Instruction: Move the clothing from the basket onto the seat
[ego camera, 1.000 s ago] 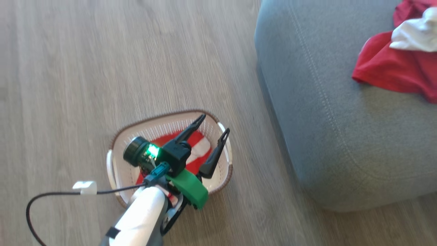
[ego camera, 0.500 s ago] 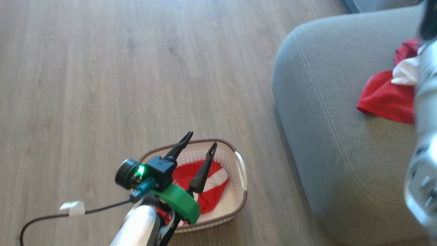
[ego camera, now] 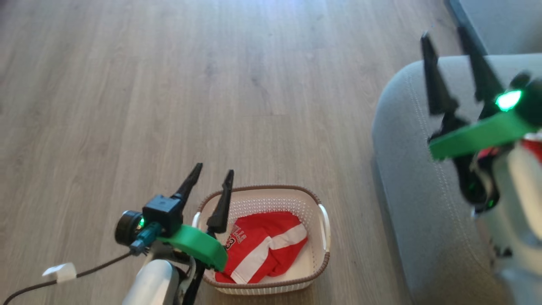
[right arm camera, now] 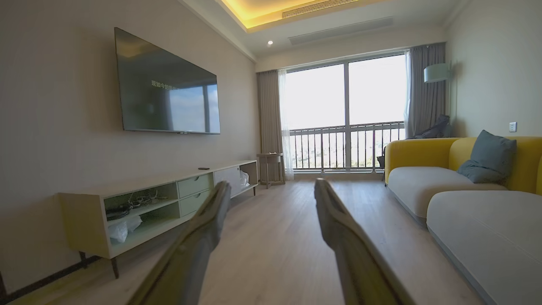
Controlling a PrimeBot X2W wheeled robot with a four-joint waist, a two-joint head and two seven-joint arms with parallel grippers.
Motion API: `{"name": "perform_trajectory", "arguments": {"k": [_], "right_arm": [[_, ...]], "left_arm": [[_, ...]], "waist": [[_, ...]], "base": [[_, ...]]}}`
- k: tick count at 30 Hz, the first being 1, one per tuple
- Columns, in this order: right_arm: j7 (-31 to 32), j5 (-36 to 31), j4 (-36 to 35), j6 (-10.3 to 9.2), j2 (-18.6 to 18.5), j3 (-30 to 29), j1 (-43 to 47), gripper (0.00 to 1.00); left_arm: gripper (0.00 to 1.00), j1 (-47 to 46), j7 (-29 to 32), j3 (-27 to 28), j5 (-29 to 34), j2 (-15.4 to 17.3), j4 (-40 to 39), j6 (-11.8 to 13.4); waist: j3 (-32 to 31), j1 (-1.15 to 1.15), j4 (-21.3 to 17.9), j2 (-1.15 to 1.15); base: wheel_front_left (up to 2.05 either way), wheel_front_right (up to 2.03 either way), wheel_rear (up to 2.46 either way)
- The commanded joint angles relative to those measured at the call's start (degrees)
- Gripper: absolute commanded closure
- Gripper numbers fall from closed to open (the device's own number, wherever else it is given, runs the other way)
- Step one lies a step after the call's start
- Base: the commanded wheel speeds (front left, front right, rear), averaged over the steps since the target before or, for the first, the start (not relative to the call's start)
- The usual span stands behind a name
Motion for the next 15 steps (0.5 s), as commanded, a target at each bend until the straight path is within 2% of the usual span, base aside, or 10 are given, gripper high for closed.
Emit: {"name": "perform_trajectory", "arguments": {"k": [1, 4, 9, 10, 15], "right_arm": [[-0.2, 0.3, -2.2, -0.01, 0.2, 0.3, 2.0, 0.00], [-0.5, -1.3, -2.1, -0.01, 1.6, -1.4, 6.8, 0.00], [-0.8, -4.1, -2.0, -0.01, 7.5, -4.3, 14.5, 0.00], [-0.8, -4.1, -2.0, -0.01, 7.5, -4.3, 14.5, 0.00], [-0.8, -7.9, -3.4, -0.01, 12.2, -7.9, 20.9, 0.00]], "left_arm": [[0.00, -1.3, -0.3, 2.6, -0.4, 0.0, -2.5, 1.0], [0.00, -1.0, -0.3, 4.0, -0.6, 0.0, -2.6, 2.5], [0.00, 0.7, -0.3, 7.1, -0.4, 0.0, -2.5, 6.1], [0.00, 0.7, -0.3, 7.1, -0.4, 0.0, -2.5, 6.1], [0.00, 3.0, -0.3, 10.3, -0.1, 0.0, -3.6, 10.7]], "waist": [[-0.5, 0.01, 1.4, 0.00], [-0.8, 0.01, 3.2, 0.00], [-1.6, 0.01, 5.3, 0.00], [-1.6, 0.01, 5.3, 0.00], [-2.0, 0.01, 5.9, 0.00]], "base": [[0.00, 0.00, 0.00], [0.00, 0.00, 0.00], [0.00, 0.00, 0.00], [0.00, 0.00, 0.00], [0.00, 0.00, 0.00]]}}
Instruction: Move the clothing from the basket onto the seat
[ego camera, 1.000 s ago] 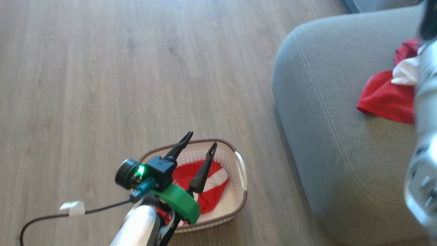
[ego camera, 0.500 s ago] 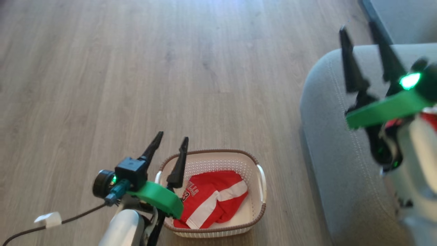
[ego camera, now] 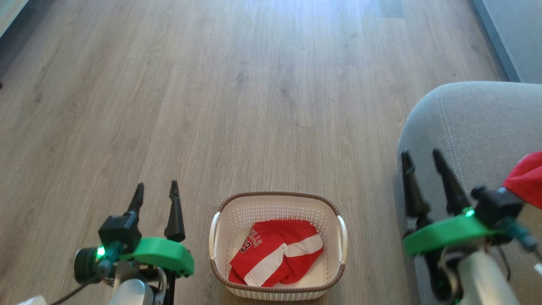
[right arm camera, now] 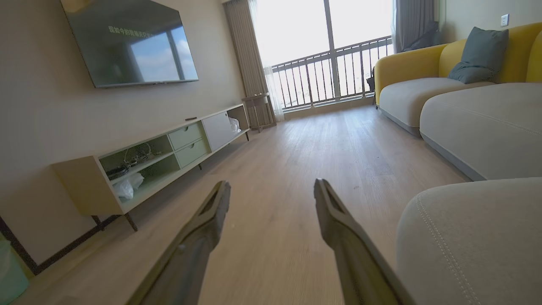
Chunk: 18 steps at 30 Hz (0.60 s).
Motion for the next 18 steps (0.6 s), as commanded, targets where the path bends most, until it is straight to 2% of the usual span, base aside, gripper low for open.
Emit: {"name": "perform_trajectory", "arguments": {"k": [1, 3, 6, 10, 14, 18], "right_arm": [[-0.5, -1.2, -2.1, 0.01, 0.0, 1.4, -0.9, 0.00], [-0.5, -6.1, -2.1, 0.01, 0.3, 3.3, 1.7, 0.00], [-0.5, -8.6, -3.5, 0.01, 0.9, 3.4, 4.9, 0.00], [-0.5, -7.7, -4.7, 0.01, 1.3, 0.5, 7.7, 0.00], [-0.5, -4.8, -5.3, 0.01, 1.3, -1.7, 9.2, 0.00], [-0.5, -4.5, -4.6, 0.01, 1.3, -2.5, 9.4, 0.00]], "left_arm": [[0.00, -2.1, -0.3, 1.9, 0.1, 0.1, -2.3, 0.4], [0.00, -1.3, -0.3, 1.5, 1.0, 0.1, -2.9, 1.4], [0.00, 0.0, -0.3, 0.8, 0.8, 0.1, -3.5, 2.3], [0.00, 1.5, -0.3, -1.0, 2.4, 0.1, -3.1, 1.3], [0.00, 2.2, -0.3, -1.2, 2.5, 0.1, -3.3, 1.2], [0.00, 2.0, -0.3, -1.1, 2.1, 0.1, -3.0, 1.5]], "waist": [[0.0, 0.01, 0.0, 0.00], [0.0, 0.01, 0.2, 0.00], [0.1, 0.01, 0.3, 0.00], [0.2, 0.01, 0.1, 0.00], [0.2, 0.01, -0.3, 0.00], [0.7, 0.01, -0.9, 0.00]], "base": [[0.00, 0.00, 0.00], [0.00, 0.00, 0.00], [0.00, 0.00, 0.00], [0.00, 0.00, 0.00], [0.00, 0.00, 0.00], [0.00, 0.00, 0.00]]}}
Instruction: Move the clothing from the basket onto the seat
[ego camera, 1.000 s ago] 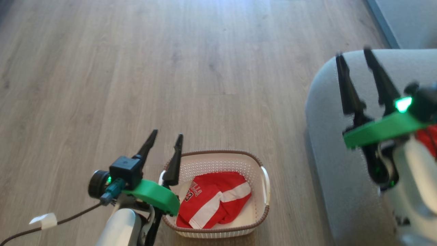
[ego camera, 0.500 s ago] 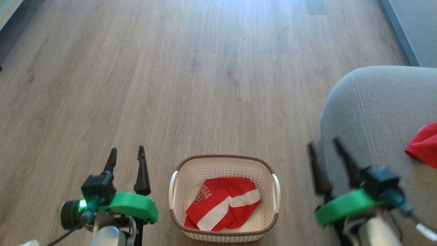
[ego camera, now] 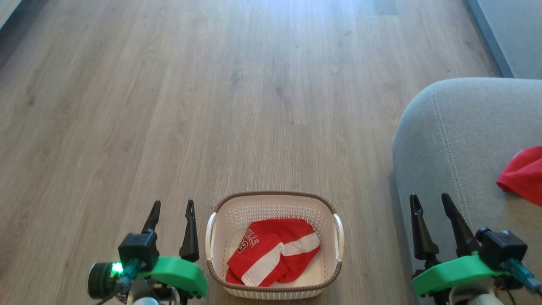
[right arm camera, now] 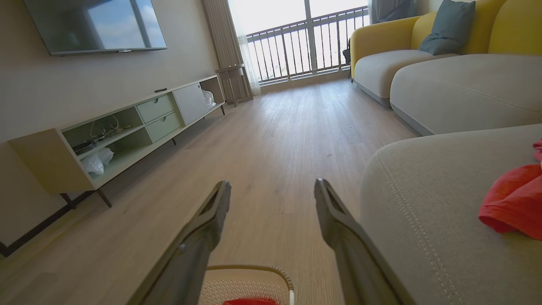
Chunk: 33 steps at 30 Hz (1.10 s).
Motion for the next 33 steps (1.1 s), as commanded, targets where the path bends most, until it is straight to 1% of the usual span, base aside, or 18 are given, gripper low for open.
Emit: {"name": "perform_trajectory", "arguments": {"k": [1, 10, 18, 33], "right_arm": [[-0.5, 0.0, -1.4, 0.00, -0.2, 1.3, -1.5, 0.00], [-0.5, 0.4, -1.2, 0.00, -0.2, 0.3, -2.7, 0.00], [-0.5, 0.2, -1.3, 0.00, -0.2, -0.3, -3.0, 0.00], [-0.5, 0.4, -0.9, 0.00, -0.2, 0.2, -3.0, 0.00]], "left_arm": [[0.00, -2.2, -0.3, 1.9, 0.2, 0.1, -1.5, 0.3], [0.00, -2.5, -0.3, 1.9, 0.9, 0.1, -0.9, 0.3], [0.00, -2.9, -0.3, 1.4, 1.9, 0.1, -1.0, -0.2], [0.00, -2.9, -0.3, 1.0, 1.9, 0.1, -1.2, -0.5]], "waist": [[0.3, 0.00, -0.5, 0.00], [1.0, 0.00, -1.5, 0.00], [1.4, 0.00, -1.5, 0.00], [1.6, 0.00, -1.6, 0.00]], "base": [[0.00, 0.00, 0.00], [0.00, 0.00, 0.00], [0.00, 0.00, 0.00], [0.00, 0.00, 0.00]]}}
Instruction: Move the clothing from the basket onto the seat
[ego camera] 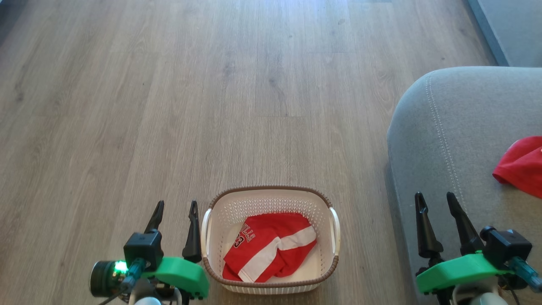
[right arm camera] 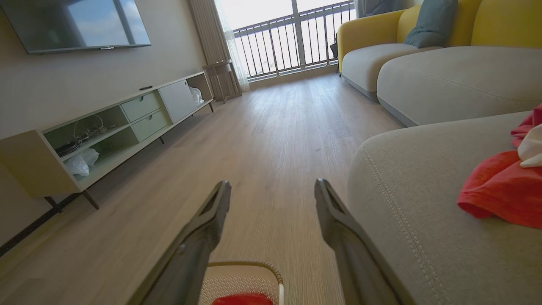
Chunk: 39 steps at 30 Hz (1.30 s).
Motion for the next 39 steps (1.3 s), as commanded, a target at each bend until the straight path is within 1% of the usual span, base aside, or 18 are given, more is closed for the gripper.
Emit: {"name": "perform_trajectory", "arguments": {"k": [1, 9, 15, 20, 25, 28, 32, 33, 39], "right_arm": [[-0.5, 0.4, -1.6, 0.00, -0.4, 1.3, -2.6, 0.00], [-0.5, 0.2, -0.6, 0.00, -0.4, -0.4, -2.2, 0.00], [-0.5, -0.1, -0.7, 0.00, -0.4, -1.1, -2.8, 0.00], [-0.5, -0.9, -2.8, 0.00, -0.4, -1.4, -5.3, 0.00], [-0.5, -0.5, -5.1, 0.00, -0.4, -2.5, -8.8, 0.00], [-0.5, 0.2, -6.6, 0.00, -0.4, -2.7, -10.7, 0.00], [-0.5, 0.3, -9.1, 0.00, -0.4, -1.3, -12.3, 0.00], [-0.5, 0.3, -9.1, 0.00, -0.4, -1.3, -12.3, 0.00], [-0.5, 0.2, -13.1, 0.00, -0.4, 0.3, -13.4, 0.00]], "left_arm": [[0.00, -2.5, -0.3, 1.4, 0.2, 0.1, -1.9, -0.1], [0.00, -2.3, -0.3, 1.1, -0.2, 0.1, -1.9, -0.3], [0.00, -2.8, -0.3, 1.0, -0.1, 0.1, -1.9, -0.8], [0.00, -6.0, -0.3, 1.8, 0.5, 0.1, -1.6, -2.3], [0.00, -11.3, -0.3, 2.5, 2.9, 0.1, 0.8, -4.9], [0.00, -15.3, -0.3, 2.9, 4.9, 0.1, 3.5, -6.5], [0.00, -21.8, -0.3, 2.8, 7.7, 0.4, 7.7, -8.6], [0.00, -21.8, -0.3, 2.8, 7.7, 0.4, 7.7, -8.6], [0.00, -32.1, -0.3, 1.2, 10.4, 1.3, 15.9, -10.4]], "waist": [[0.0, 0.00, -0.1, 0.00], [0.2, 0.00, -0.6, 0.00], [3.2, 0.00, -2.0, 0.00], [10.6, 0.00, -4.2, 0.00], [19.3, 0.00, -7.3, 0.00], [24.5, 0.00, -8.9, 0.00], [31.9, 0.00, -10.4, 0.00], [31.9, 0.00, -10.4, 0.00], [41.8, 0.00, -11.9, 0.00]], "base": [[0.00, 0.00, 0.00], [0.00, 0.00, 0.00], [0.00, 0.00, 0.00], [0.00, 0.00, 0.00], [0.00, 0.00, 0.00], [0.00, 0.00, 0.00], [0.00, 0.00, 0.00], [0.00, 0.00, 0.00], [0.00, 0.00, 0.00]]}}
